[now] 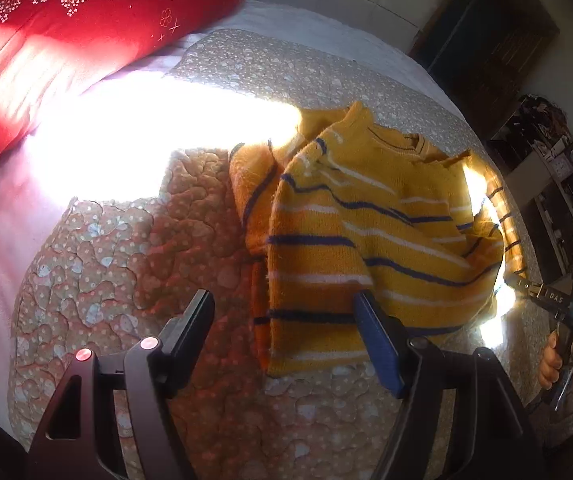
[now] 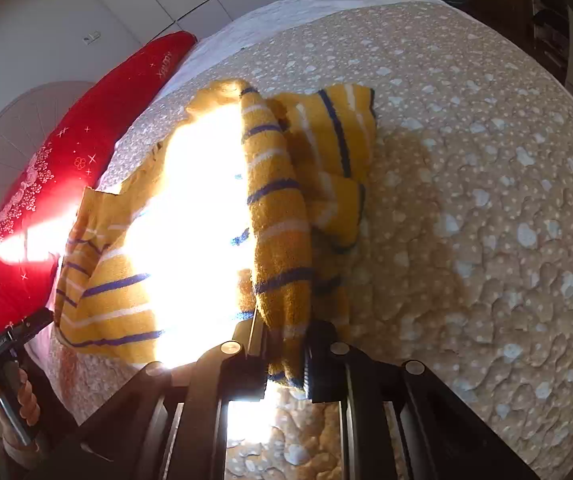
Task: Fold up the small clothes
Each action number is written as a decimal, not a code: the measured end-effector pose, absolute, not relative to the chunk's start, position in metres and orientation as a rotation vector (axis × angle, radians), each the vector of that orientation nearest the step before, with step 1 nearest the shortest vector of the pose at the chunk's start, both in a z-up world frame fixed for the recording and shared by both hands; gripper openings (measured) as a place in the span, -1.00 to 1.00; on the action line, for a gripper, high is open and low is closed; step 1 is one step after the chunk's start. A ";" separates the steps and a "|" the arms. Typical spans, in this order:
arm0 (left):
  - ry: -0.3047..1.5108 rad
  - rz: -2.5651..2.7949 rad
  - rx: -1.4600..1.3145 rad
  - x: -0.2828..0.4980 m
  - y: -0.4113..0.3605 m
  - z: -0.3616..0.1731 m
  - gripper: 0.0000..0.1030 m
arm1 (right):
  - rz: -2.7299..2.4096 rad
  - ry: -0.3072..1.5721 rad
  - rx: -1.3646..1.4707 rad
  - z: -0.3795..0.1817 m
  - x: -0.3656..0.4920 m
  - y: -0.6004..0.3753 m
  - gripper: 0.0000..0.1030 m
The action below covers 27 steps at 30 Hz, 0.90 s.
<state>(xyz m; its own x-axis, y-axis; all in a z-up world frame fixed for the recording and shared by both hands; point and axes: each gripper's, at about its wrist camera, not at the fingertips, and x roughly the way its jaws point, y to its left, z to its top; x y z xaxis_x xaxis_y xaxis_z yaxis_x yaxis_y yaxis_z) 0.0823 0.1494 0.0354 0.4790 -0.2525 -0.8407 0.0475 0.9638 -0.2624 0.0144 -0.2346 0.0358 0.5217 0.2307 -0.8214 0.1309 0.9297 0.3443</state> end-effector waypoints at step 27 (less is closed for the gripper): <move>1.005 -0.161 -0.473 0.071 0.163 0.000 -0.13 | 0.329 0.977 0.201 0.106 0.098 -0.031 -0.34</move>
<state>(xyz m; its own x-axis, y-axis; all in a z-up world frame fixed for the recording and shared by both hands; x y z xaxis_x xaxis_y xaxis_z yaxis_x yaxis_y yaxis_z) 0.0706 0.1633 0.0001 0.5339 -0.3429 -0.7729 -0.0846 0.8879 -0.4523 0.0980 -0.0306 0.1062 0.5157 0.3616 -0.7767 -0.1824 0.9321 0.3128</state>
